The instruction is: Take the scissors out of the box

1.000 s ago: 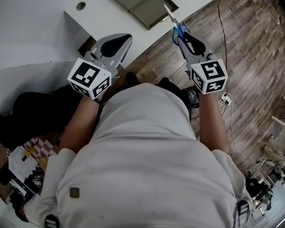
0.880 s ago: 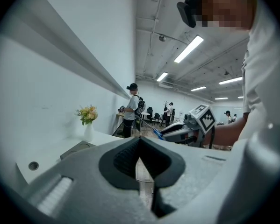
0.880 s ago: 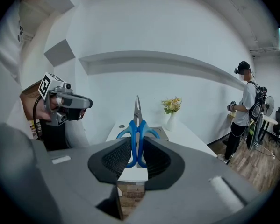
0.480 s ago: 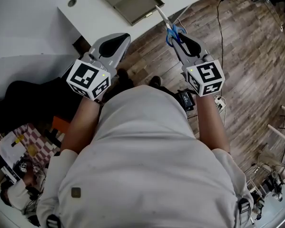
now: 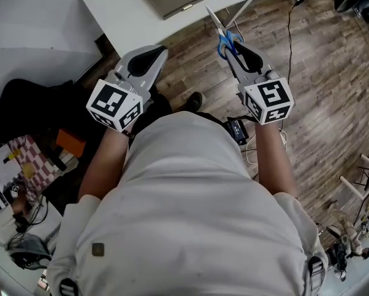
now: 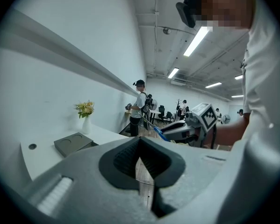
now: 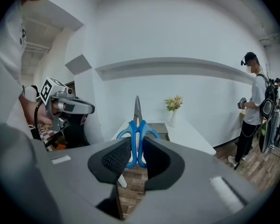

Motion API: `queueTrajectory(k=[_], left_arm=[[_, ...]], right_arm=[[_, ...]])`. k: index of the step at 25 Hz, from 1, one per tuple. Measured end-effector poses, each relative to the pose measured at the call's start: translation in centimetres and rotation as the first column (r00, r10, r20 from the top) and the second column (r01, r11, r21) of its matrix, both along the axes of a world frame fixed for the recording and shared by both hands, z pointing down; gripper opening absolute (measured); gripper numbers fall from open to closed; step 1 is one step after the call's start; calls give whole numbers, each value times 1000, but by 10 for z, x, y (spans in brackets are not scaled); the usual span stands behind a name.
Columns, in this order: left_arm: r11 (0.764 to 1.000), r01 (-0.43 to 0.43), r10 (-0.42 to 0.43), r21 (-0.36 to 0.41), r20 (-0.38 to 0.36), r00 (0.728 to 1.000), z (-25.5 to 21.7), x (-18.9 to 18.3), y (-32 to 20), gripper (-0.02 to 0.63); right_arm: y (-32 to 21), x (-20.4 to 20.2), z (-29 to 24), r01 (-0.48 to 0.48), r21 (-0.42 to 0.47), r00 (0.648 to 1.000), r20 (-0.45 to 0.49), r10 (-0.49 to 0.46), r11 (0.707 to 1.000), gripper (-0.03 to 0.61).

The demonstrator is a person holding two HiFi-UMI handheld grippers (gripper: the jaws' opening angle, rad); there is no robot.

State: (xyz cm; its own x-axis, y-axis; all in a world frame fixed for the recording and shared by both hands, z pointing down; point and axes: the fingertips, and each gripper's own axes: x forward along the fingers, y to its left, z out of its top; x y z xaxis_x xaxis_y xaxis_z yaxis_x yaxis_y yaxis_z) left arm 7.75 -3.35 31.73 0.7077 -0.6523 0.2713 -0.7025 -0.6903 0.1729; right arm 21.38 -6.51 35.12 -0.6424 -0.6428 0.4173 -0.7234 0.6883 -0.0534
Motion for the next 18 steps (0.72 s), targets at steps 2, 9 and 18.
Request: queueTrajectory(k=[2,9,18], left_arm=[[1000,7,-7,-6,7,1000,1,0,7,5],[1000,-3,3,3,20,1000,-3,-9,20,5],[999,-45,45,17,1,999,-10,-55,58,5]], right_arm=[[3,2,1,2,0,1000,7,-2,1000,98],[20,-6,1,-6,3,1000,26,6,1000,98],[67,-50,-6,-52,2,999,16,52,999,98]])
